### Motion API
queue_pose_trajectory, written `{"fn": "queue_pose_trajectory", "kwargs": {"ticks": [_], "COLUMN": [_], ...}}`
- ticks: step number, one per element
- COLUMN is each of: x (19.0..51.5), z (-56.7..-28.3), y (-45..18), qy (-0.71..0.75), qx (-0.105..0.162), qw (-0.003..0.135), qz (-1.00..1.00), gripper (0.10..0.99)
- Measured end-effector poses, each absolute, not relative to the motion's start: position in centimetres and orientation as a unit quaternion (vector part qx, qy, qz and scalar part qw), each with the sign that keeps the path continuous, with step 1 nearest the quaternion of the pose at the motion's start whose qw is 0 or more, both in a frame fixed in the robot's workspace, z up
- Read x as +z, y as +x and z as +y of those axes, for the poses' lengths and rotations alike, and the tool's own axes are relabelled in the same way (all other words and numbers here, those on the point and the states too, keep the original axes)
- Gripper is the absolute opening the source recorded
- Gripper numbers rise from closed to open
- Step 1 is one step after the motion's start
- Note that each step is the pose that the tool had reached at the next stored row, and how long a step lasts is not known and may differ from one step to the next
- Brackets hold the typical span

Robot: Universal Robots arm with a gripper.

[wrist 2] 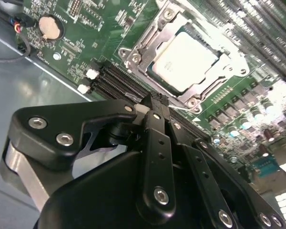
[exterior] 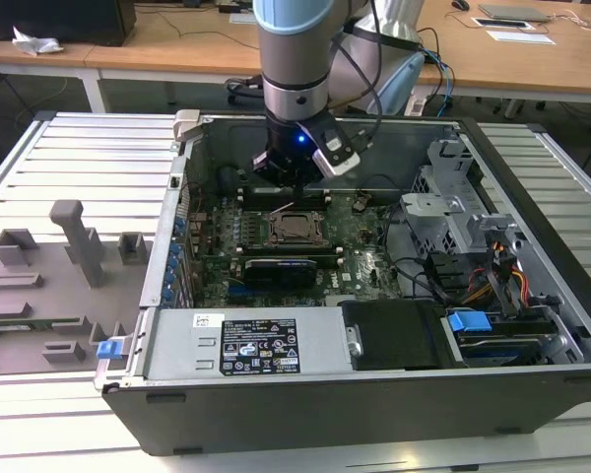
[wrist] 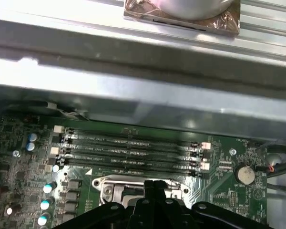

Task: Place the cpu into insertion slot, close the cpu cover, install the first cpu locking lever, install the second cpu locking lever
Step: 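Install the first cpu locking lever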

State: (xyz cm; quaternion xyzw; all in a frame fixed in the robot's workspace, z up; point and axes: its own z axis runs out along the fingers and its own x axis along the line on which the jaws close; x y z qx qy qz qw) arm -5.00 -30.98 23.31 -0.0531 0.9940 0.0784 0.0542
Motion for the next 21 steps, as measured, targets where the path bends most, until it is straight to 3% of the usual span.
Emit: {"fn": "queue_pose_trajectory", "kwargs": {"ticks": [13, 14, 16, 17, 21], "x": [22.2, 22.1, 22.1, 22.0, 21.9], "z": [-30.7, -30.7, -30.7, -30.7, -30.7], "y": [-5.0, -5.0, -5.3, -5.4, -5.9], "qy": [-0.050, -0.050, -0.052, -0.053, -0.052], "qx": [0.075, 0.075, 0.074, 0.073, 0.078], "qw": [0.055, 0.058, 0.083, 0.089, 0.095], "qz": [0.994, 0.994, 0.992, 0.992, 0.991], "gripper": [0.106, 0.106, 0.106, 0.106, 0.106]}}
